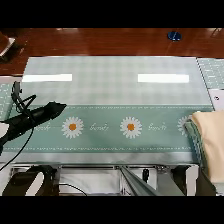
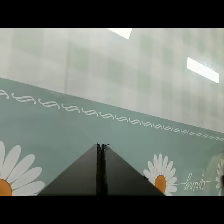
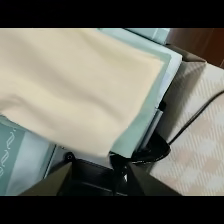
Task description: Fold the shirts.
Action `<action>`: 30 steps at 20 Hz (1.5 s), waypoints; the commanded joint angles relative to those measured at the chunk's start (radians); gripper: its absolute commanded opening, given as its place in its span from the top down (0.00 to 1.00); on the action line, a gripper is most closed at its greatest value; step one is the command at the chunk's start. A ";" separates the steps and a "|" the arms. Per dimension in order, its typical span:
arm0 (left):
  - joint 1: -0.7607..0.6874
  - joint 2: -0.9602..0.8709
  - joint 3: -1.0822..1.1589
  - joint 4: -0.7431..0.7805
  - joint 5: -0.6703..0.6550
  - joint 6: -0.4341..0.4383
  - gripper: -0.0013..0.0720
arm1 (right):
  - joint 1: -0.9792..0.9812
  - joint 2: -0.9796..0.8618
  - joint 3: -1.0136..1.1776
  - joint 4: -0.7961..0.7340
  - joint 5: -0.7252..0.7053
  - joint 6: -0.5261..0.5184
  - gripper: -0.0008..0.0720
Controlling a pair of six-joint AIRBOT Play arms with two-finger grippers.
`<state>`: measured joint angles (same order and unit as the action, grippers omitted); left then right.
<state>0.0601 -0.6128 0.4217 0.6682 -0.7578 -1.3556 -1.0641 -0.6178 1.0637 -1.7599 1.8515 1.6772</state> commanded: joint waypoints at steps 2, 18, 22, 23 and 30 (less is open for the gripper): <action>0.000 0.000 0.002 0.000 0.021 0.002 0.95 | 0.037 -0.029 -0.095 -0.051 -0.014 0.008 0.43; -0.357 -0.419 0.692 0.553 -0.098 -0.022 0.96 | 1.305 -0.759 0.349 0.211 -0.694 -0.025 0.95; -0.320 -0.593 0.727 0.772 -0.092 -0.176 0.95 | 1.294 -0.940 0.349 0.127 -0.580 0.051 0.95; -0.309 -0.615 0.727 0.772 -0.092 -0.192 0.95 | 1.284 -0.950 0.349 0.127 -0.562 0.061 0.95; -0.306 -0.685 0.727 0.772 -0.106 -0.191 0.95 | 1.277 -0.941 0.349 0.084 -0.520 0.046 0.95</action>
<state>-0.2462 -1.2697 1.1469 1.4158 -0.8669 -1.5314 0.2111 -1.5497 1.4120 -1.6547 1.3079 1.7214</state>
